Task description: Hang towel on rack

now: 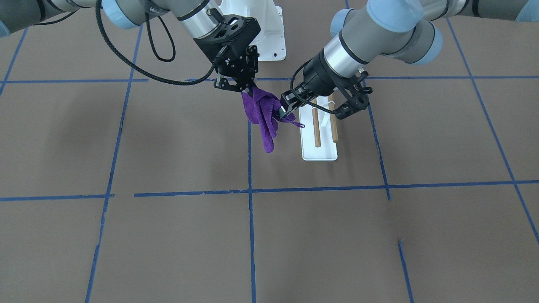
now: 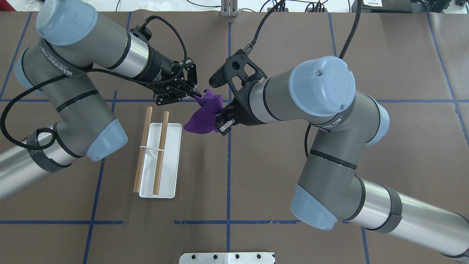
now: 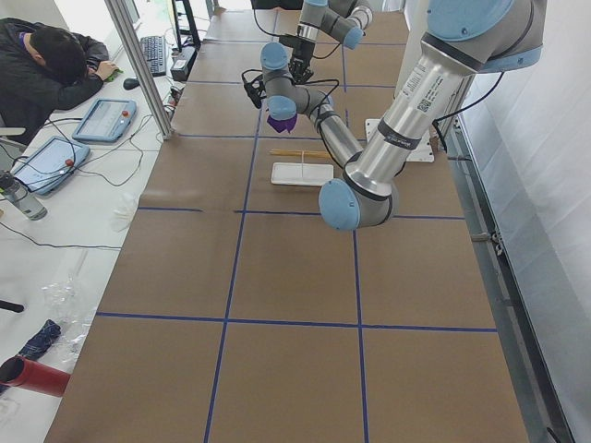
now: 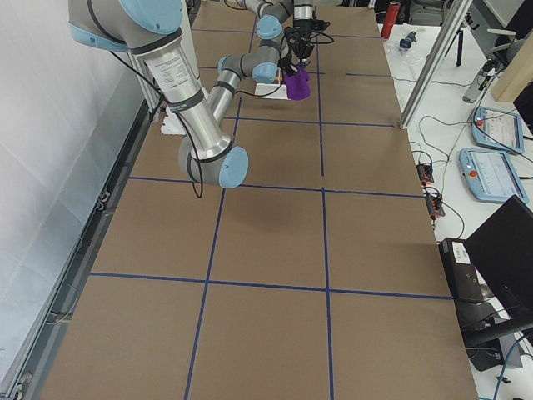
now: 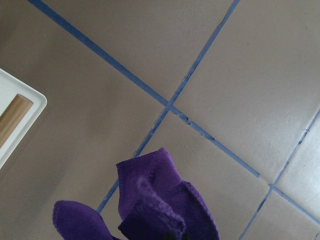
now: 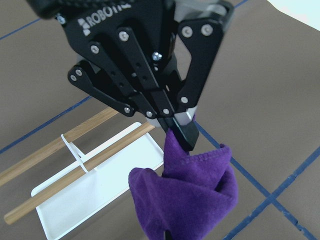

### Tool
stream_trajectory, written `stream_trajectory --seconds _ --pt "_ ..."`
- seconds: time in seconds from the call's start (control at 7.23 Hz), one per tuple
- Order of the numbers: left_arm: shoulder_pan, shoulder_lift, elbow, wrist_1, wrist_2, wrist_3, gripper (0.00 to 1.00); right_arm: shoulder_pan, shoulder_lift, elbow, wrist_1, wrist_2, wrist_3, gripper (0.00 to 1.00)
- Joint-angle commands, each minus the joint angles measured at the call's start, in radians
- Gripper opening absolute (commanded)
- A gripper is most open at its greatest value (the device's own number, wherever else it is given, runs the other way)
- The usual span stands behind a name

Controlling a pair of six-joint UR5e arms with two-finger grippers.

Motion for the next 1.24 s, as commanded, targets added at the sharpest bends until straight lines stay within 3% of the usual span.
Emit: stream_trajectory --seconds 0.0,0.14,0.41,0.83,1.11 --pt "0.0 0.0 -0.006 0.001 0.002 0.001 0.0 -0.009 -0.015 0.014 -0.055 0.013 0.032 1.0" --pt "0.0 0.002 -0.01 0.001 0.002 0.001 0.0 0.029 -0.014 0.029 -0.137 0.077 0.03 1.0" --pt "-0.003 0.035 -0.06 0.003 0.002 0.001 0.0 0.17 -0.066 0.036 -0.229 0.295 0.03 1.0" --pt "-0.009 0.149 -0.157 0.007 -0.003 0.039 0.0 0.283 -0.144 0.037 -0.418 0.316 0.003 1.0" --pt "-0.003 0.299 -0.216 0.01 0.0 0.205 0.0 0.348 -0.215 0.034 -0.48 0.314 -0.173 1.0"
